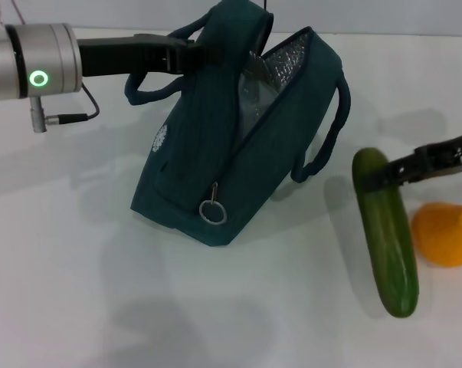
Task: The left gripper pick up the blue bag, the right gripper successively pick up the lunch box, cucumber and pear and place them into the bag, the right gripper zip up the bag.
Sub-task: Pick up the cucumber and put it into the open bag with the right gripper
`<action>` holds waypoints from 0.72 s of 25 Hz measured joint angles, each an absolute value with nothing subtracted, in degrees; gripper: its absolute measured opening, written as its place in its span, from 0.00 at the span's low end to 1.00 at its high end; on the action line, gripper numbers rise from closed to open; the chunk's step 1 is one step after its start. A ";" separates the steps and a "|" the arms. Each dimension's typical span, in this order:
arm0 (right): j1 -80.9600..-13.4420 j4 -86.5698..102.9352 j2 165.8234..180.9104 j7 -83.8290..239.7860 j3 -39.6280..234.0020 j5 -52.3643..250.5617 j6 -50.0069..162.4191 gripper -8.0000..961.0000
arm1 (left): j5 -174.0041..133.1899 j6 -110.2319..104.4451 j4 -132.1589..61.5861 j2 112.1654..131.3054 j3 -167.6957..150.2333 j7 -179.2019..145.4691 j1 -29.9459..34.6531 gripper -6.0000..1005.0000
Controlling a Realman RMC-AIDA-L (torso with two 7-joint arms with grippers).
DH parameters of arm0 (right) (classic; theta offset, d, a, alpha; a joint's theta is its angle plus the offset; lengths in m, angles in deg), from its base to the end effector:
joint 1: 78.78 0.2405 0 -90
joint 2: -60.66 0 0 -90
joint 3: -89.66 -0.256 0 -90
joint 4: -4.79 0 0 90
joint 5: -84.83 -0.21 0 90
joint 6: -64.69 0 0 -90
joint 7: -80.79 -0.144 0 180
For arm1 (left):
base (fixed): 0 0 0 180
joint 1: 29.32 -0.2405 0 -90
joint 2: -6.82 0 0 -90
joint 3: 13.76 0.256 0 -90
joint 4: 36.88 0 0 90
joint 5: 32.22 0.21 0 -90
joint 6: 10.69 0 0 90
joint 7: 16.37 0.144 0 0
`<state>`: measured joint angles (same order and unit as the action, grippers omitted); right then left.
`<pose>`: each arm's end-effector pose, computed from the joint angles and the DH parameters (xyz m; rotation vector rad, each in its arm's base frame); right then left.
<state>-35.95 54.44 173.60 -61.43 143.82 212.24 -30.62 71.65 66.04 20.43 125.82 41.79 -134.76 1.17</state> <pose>0.1961 0.3761 0.0306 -2.6815 1.5550 0.1249 -0.1933 0.3815 0.0331 -2.5186 -1.0288 -0.7803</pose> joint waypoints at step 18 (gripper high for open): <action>-51.07 39.90 168.58 -34.15 116.53 173.35 -48.56 0.62 | 72.29 66.06 20.66 125.37 41.80 -137.62 1.69 0.07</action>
